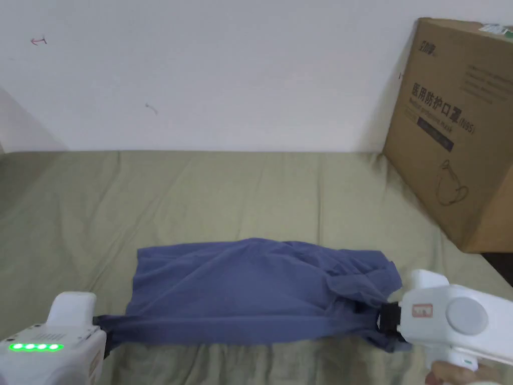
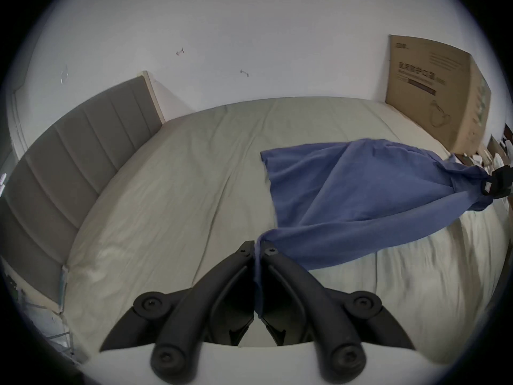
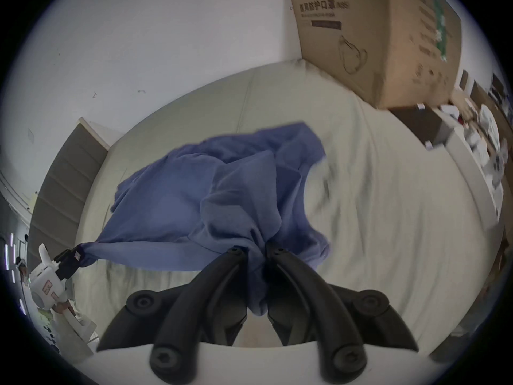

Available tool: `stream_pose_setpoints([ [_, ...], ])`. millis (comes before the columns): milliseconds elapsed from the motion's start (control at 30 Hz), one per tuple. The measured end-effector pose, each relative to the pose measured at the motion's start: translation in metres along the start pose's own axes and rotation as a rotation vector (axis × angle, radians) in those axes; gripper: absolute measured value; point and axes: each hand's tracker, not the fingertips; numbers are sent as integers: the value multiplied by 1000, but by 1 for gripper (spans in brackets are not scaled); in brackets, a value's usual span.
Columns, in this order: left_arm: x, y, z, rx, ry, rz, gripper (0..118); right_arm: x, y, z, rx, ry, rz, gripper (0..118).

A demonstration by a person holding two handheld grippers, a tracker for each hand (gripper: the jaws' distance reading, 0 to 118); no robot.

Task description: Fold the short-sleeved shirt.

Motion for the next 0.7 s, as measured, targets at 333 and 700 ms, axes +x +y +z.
stream_pose_setpoints([
  [333,-38,-116,115,-159,-39,146,1,-24,-192,88,-79,-86,155,11],
  [700,-38,-133,155,-175,-70,188,81,-41,-218,118,23,-69,108,86],
])
